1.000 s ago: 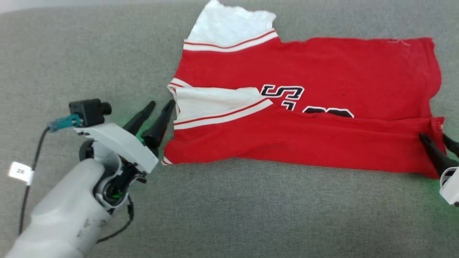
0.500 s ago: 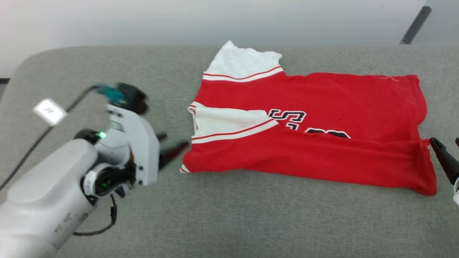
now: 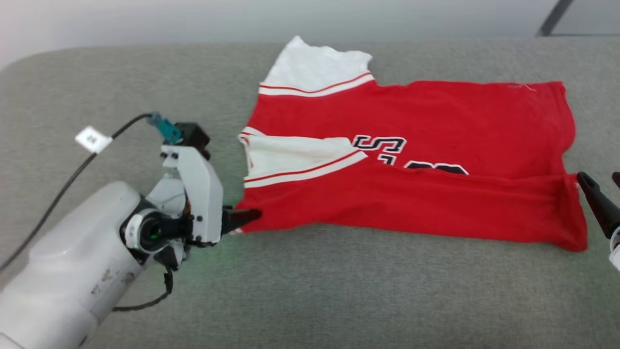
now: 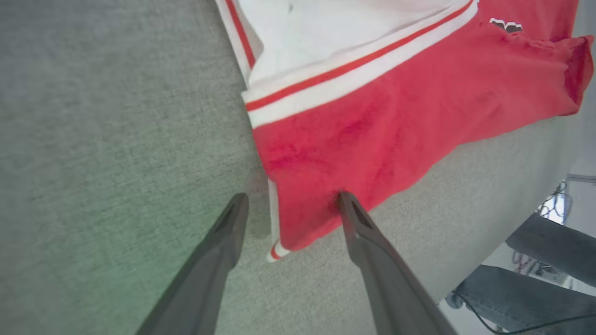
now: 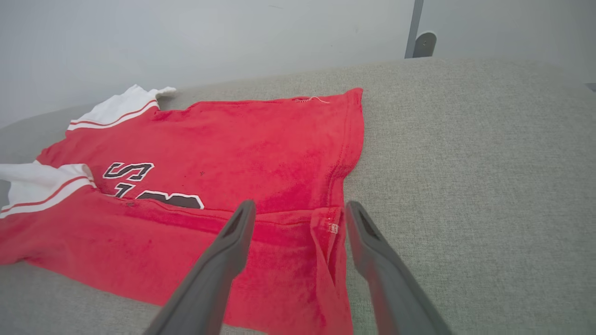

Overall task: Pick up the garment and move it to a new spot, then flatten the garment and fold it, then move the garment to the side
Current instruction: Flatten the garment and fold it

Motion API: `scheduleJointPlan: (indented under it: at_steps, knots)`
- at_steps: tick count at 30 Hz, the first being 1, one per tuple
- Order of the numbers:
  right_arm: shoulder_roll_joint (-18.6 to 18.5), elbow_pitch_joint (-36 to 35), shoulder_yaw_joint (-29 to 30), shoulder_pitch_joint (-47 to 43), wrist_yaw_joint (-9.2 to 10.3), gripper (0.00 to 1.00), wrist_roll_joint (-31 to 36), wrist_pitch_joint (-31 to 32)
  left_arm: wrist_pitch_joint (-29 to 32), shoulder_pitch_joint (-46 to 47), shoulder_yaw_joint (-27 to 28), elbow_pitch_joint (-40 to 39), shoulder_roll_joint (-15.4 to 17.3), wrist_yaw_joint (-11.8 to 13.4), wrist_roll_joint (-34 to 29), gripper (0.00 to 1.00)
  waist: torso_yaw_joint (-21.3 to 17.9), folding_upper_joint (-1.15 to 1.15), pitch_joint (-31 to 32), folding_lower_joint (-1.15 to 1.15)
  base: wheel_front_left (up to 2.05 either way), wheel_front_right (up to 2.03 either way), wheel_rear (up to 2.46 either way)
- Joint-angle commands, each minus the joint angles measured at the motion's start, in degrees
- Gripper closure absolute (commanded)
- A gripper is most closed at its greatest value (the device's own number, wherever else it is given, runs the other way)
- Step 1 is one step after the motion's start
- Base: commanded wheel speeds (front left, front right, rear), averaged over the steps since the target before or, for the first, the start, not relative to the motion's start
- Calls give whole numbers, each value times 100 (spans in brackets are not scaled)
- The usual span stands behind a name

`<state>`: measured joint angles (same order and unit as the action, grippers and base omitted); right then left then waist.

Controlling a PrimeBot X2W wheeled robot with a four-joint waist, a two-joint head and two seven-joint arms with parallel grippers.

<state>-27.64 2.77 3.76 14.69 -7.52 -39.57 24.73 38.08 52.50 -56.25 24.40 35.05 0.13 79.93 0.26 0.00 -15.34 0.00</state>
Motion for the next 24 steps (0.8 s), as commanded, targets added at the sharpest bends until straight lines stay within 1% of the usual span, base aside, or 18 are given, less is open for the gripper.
scheduleJointPlan:
  at_steps: [1, 4, 7, 8, 10, 11, 12, 15, 17, 21, 24]
  knots:
    - [38, -38, 13, 60, 5, 0, 20, 3, 26, -133, 33, 144, -63, -96, 162, 0, -207, 0, -174, 0, 0, 0, 0]
    - [55, -51, 67, 56, 5, 0, 31, 11, 202, -232, 32, 427, -173, -317, 378, 0, -290, 0, -222, 0, 0, 0, 0]
    - [66, -98, 138, -8, 5, 0, 31, 37, 196, -277, -42, 652, -266, -397, 346, 0, -321, 0, -247, 0, 0, 0, 0]
    - [63, -110, 154, -14, 5, 0, 29, 40, 171, -275, -44, 738, -301, -416, 339, 13, -331, 0, -255, 0, 0, 0, 0]
    - [53, -130, 159, -16, 5, 0, 25, 103, 122, -281, -14, 887, -375, -445, 389, 67, -348, 0, -263, 0, 0, 0, 0]
    - [44, -141, 139, -22, 5, 0, 6, 152, 110, -272, -10, 959, -412, -481, 396, 90, -353, 0, -263, 0, 0, 0, 0]
    - [20, -150, 107, -35, 5, 0, -14, 237, 93, -265, -12, 1008, -456, -491, 398, 100, -355, 0, -261, 0, 0, 0, 0]
    - [-173, -190, -88, -122, 5, 0, -18, 643, 105, -250, -8, 1122, -557, -562, 425, 100, -351, 0, -249, 0, 0, 0, 0]
    - [-311, -241, -246, -150, 5, 0, -23, 997, 67, -219, 1, 1168, -569, -615, 411, 100, -340, 0, -237, 0, 0, 0, 0]
    - [-570, -267, -504, -52, 5, 0, 45, 1851, 17, -172, 16, 1164, -620, -700, 402, 100, -294, 0, -229, 0, 0, 0, 0]
    - [-601, -163, -605, 184, 5, 0, 181, 2372, -15, -121, 5, 1138, -644, -716, 366, 100, -242, 0, -271, 0, 0, 0, 0]
